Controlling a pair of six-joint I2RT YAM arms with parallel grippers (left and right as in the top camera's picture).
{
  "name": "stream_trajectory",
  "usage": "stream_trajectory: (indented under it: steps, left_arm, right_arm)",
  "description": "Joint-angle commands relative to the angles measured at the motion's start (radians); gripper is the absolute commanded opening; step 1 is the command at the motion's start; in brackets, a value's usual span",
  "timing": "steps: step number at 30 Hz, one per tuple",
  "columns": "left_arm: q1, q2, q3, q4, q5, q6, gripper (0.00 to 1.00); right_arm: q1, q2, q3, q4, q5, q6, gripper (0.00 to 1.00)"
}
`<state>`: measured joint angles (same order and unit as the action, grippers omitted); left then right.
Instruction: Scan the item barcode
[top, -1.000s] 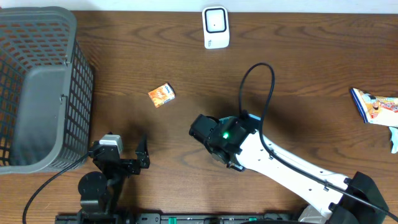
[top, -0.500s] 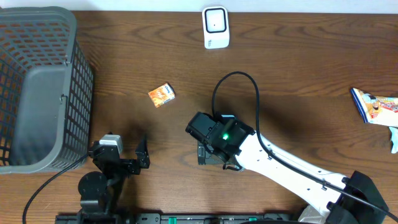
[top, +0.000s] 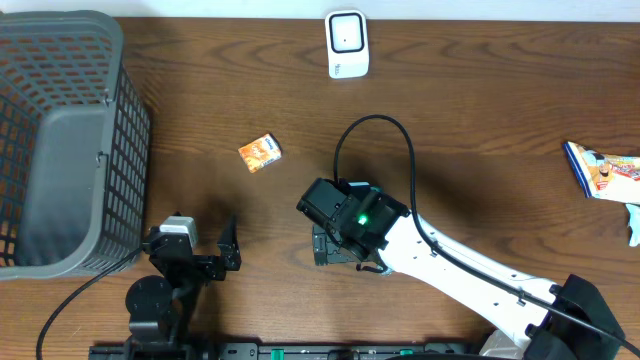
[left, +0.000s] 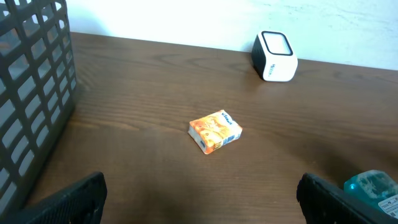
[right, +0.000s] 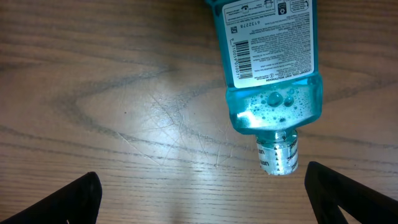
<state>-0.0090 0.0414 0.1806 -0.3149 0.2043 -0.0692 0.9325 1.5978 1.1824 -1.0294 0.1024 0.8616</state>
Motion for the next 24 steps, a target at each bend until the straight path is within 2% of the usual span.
stream_trajectory:
  steps: [1,9,13,16,24]
  left_arm:
    - [-0.003,-0.004,0.012,0.001,0.005,0.02,0.98]
    - [-0.003,-0.004,0.012,0.001,0.006,0.02,0.98]
    - [-0.003,-0.004,0.012,0.001,0.005,0.02,0.98]
    - [-0.003,-0.004,0.012,0.001,0.005,0.02,0.98]
    - [-0.003,-0.004,0.012,0.001,0.005,0.02,0.98]
  right_arm:
    - [-0.004,0.011,-0.008,0.001,0.0,-0.026,0.99]
    - [-0.004,0.011,-0.02,-0.018,0.0,-0.052,0.99]
    - [-0.013,0.011,-0.1,0.003,0.012,-0.069,0.99]
    - [-0.069,0.011,-0.18,0.061,0.006,-0.145,0.99]
    - [-0.214,0.011,-0.192,0.146,-0.049,-0.284,0.99]
